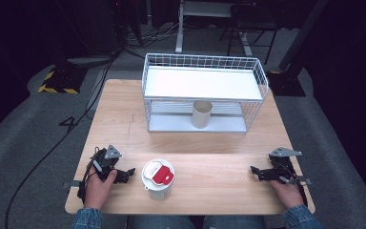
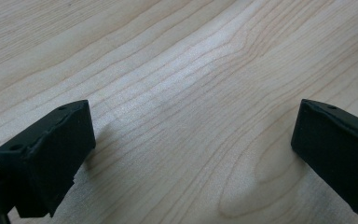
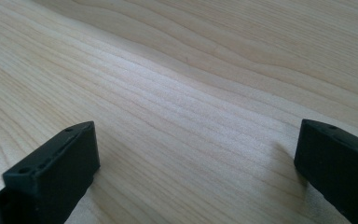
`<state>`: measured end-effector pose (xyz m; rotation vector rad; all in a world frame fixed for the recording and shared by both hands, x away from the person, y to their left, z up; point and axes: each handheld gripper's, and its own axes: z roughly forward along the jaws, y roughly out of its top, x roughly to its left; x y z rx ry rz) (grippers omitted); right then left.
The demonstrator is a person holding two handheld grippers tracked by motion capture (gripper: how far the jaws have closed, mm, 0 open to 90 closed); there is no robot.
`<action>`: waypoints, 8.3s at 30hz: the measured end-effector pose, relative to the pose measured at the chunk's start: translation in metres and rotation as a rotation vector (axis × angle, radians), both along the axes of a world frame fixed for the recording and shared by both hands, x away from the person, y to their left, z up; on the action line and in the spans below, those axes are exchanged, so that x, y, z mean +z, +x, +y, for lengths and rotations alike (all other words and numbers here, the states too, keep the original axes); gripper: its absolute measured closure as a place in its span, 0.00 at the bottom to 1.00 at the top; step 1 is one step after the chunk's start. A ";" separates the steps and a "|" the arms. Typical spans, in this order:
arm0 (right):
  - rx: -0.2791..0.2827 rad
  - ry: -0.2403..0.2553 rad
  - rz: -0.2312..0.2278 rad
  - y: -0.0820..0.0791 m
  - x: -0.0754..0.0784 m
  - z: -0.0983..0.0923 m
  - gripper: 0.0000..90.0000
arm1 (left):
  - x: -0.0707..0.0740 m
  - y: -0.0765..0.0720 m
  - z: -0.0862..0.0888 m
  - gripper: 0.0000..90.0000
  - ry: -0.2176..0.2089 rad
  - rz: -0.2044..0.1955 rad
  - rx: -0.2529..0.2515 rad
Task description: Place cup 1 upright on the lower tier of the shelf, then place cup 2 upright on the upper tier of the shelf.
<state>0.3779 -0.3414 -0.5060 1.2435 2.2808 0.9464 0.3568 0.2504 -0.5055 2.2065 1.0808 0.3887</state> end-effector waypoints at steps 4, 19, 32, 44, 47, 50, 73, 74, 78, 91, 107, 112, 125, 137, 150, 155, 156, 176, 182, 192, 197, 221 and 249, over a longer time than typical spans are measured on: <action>-0.001 0.000 0.000 0.000 0.000 0.000 0.00 | 0.000 0.000 0.000 0.00 0.000 0.000 0.000; -0.007 -0.001 -0.001 -0.001 0.000 0.000 0.00 | 0.000 0.000 0.000 0.00 -0.002 0.003 -0.002; -0.007 -0.002 0.000 -0.001 0.000 0.001 0.00 | 0.000 -0.002 -0.002 0.00 -0.009 0.004 0.030; -0.007 -0.001 0.000 -0.001 0.000 0.001 0.00 | 0.001 -0.003 0.001 0.01 -0.039 0.014 0.035; -0.007 -0.001 -0.001 -0.001 0.000 0.001 0.00 | 0.004 -0.005 0.003 0.01 -0.037 0.010 0.032; -0.007 -0.001 -0.001 -0.001 0.000 0.001 0.00 | 0.011 -0.010 0.004 0.01 -0.045 -0.006 0.025; -0.007 -0.001 -0.001 -0.001 0.000 0.001 0.00 | 0.056 -0.066 0.006 0.03 -0.124 -0.068 -0.032; -0.007 -0.001 -0.001 -0.001 0.000 0.001 0.00 | 0.059 -0.068 0.004 0.03 -0.118 -0.081 -0.039; -0.007 -0.001 0.000 -0.001 0.000 0.001 0.00 | 0.066 -0.077 -0.002 0.03 -0.128 -0.092 -0.051; -0.007 -0.001 -0.001 -0.001 0.000 0.001 0.00 | 0.076 -0.091 -0.024 0.05 -0.125 -0.096 -0.143; -0.007 -0.001 -0.001 -0.001 0.000 0.001 0.00 | 0.069 -0.093 -0.054 0.04 -0.162 -0.090 -0.275; -0.007 -0.002 -0.001 -0.001 0.000 0.001 0.00 | 0.062 -0.090 -0.065 0.01 -0.161 -0.114 -0.309; -0.007 -0.002 0.000 -0.001 0.000 0.001 0.00 | 0.046 -0.082 -0.082 0.00 -0.224 -0.106 -0.320; -0.007 -0.002 -0.001 -0.001 0.000 0.001 0.00 | 0.036 -0.077 -0.100 0.09 -0.247 -0.101 -0.282; -0.007 -0.002 -0.001 -0.001 0.000 0.001 0.00 | 0.032 -0.079 -0.104 0.11 -0.327 -0.167 -0.224; -0.007 -0.001 -0.001 -0.001 0.000 0.001 0.00 | 0.030 -0.081 -0.105 0.12 -0.325 -0.194 -0.211; -0.007 -0.001 -0.001 -0.001 0.000 0.001 0.00 | 0.030 -0.081 -0.105 0.12 -0.315 -0.201 -0.213; -0.007 -0.002 -0.001 -0.001 0.000 0.001 0.00 | 0.031 -0.083 -0.105 0.14 -0.303 -0.208 -0.205; -0.007 -0.002 -0.001 -0.001 0.000 0.001 0.00 | 0.032 -0.082 -0.106 0.14 -0.295 -0.207 -0.218; -0.008 -0.002 -0.001 -0.001 0.000 0.001 0.00 | 0.040 -0.074 -0.111 0.14 -0.316 -0.198 -0.251; -0.008 -0.001 -0.001 -0.001 0.000 0.001 0.00 | 0.052 -0.069 -0.112 0.14 -0.326 -0.213 -0.260; -0.008 -0.002 -0.002 -0.001 0.000 0.001 0.00 | 0.121 -0.027 -0.119 0.14 -0.356 -0.229 -0.309; -0.021 -0.001 -0.006 0.000 0.000 0.003 0.02 | 0.192 0.036 -0.128 0.14 -0.380 -0.317 -0.278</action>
